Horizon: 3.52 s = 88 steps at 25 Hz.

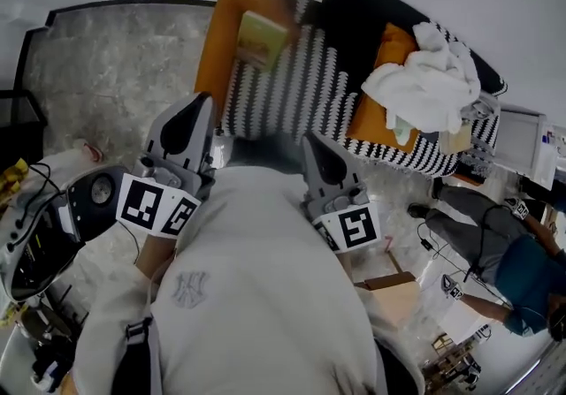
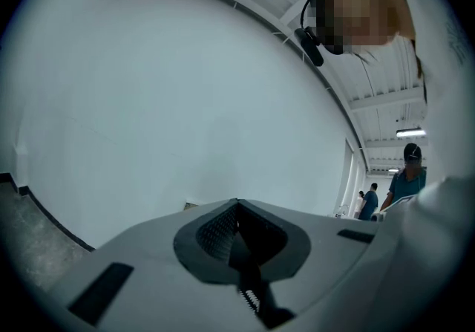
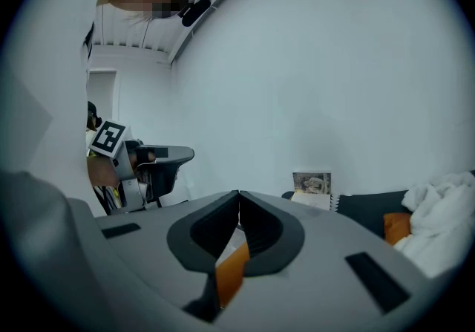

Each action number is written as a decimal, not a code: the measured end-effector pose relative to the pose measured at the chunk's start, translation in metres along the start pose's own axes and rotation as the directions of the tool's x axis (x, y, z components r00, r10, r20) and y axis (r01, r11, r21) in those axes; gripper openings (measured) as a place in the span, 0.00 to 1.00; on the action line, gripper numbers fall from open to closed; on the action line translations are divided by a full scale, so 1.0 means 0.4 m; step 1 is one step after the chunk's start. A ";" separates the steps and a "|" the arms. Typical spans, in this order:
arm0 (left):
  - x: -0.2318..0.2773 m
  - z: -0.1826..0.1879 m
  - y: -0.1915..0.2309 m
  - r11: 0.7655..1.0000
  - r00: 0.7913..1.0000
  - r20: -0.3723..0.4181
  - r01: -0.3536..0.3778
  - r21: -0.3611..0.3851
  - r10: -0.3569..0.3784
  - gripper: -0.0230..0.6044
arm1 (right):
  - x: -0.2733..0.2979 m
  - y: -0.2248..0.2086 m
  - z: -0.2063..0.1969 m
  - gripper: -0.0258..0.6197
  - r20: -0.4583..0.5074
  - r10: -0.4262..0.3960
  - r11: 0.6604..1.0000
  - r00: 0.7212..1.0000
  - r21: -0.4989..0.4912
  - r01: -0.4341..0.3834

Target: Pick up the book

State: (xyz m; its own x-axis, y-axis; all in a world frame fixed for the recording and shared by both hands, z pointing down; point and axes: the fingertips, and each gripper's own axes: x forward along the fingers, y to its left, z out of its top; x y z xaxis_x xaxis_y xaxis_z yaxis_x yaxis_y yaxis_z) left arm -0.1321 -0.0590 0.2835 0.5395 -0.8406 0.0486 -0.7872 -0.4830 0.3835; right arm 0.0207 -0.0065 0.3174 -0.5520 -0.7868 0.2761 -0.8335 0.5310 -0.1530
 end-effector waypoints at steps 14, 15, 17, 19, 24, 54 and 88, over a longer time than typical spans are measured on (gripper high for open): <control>0.009 0.001 0.140 0.974 0.974 -0.022 -0.226 0.026 0.226 0.05 | 0.090 -0.072 -0.026 0.07 -0.060 0.109 0.993 0.992 0.043 -0.106; 0.015 -0.001 0.133 0.974 0.974 -0.022 -0.226 0.026 0.227 0.05 | 0.090 -0.082 -0.024 0.07 -0.051 0.113 0.992 0.992 0.053 -0.111; 0.029 -0.003 0.120 0.974 0.974 -0.021 -0.227 0.026 0.227 0.05 | 0.093 -0.104 -0.017 0.07 -0.032 0.117 0.991 0.993 0.075 -0.114; 0.046 -0.002 0.108 0.973 0.974 -0.019 -0.227 0.031 0.228 0.05 | 0.100 -0.126 -0.011 0.07 -0.024 0.119 0.990 0.993 0.080 -0.117; 0.109 -0.001 0.069 0.974 0.975 -0.019 -0.218 0.069 0.220 0.05 | 0.113 -0.196 0.002 0.07 -0.018 0.126 0.990 0.992 0.070 -0.124; 0.288 0.006 0.002 0.938 0.942 -0.041 -0.328 0.107 0.334 0.05 | 0.230 -0.408 0.022 0.07 -0.118 0.255 0.967 0.960 0.022 -0.254; 0.359 0.019 0.081 0.988 0.991 -0.055 -0.112 0.104 0.119 0.05 | 0.184 -0.430 0.076 0.07 -0.037 -0.104 0.992 0.994 -0.081 0.101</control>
State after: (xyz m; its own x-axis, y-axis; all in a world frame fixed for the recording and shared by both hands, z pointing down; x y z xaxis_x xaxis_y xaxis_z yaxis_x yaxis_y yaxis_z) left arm -0.0824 -0.1974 0.2958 0.4579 -0.8772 0.1444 -0.8697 -0.4083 0.2771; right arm 0.1226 -0.1652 0.3353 -0.4607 -0.8255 0.3259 -0.8800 0.4726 -0.0467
